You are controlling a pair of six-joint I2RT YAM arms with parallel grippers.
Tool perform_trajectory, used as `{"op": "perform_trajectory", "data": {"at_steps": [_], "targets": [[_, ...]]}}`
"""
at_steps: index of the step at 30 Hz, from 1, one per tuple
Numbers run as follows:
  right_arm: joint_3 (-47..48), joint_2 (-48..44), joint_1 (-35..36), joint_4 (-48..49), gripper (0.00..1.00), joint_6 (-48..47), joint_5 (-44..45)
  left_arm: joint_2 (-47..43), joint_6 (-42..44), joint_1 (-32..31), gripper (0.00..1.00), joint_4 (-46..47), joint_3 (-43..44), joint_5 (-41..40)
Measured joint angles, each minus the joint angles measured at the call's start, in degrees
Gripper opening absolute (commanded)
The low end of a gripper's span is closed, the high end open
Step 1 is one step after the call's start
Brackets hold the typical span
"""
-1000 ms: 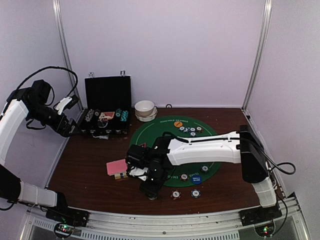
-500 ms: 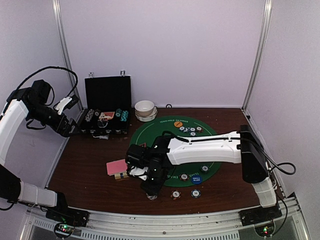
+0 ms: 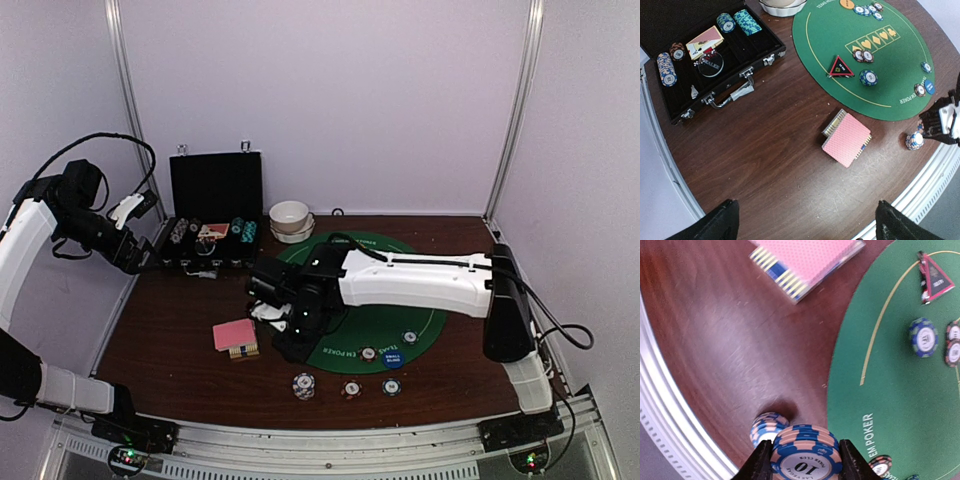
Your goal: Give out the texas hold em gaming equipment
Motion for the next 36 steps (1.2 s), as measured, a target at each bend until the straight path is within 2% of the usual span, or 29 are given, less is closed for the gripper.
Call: {"op": "perform_trajectory", "data": {"at_steps": [9, 13, 19, 30, 33, 36], "targets": [[13.94, 9.09, -9.79, 0.85, 0.07, 4.35, 3.63, -0.13, 0.00, 0.00, 0.98, 0.00, 0.00, -0.04], [16.24, 13.88, -13.09, 1.68, 0.07, 5.88, 3.67, -0.26, 0.00, 0.00, 0.98, 0.00, 0.00, -0.04], [16.37, 17.07, -13.29, 2.08, 0.07, 7.19, 2.54, -0.26, 0.02, 0.00, 0.97, 0.00, 0.00, -0.04], [16.37, 17.27, -11.91, 3.58, 0.10, 8.57, -0.11, -0.26, 0.13, 0.00, 0.98, 0.02, -0.11, -0.04], [16.46, 17.73, -11.82, 3.82, 0.14, 8.83, -0.44, -0.26, 0.13, 0.00, 0.98, 0.00, -0.31, -0.04], [17.11, 18.75, -11.82, 3.82, 0.29, 9.01, -0.42, -0.26, 0.13, 0.00, 0.97, 0.00, -0.31, -0.02]]}}
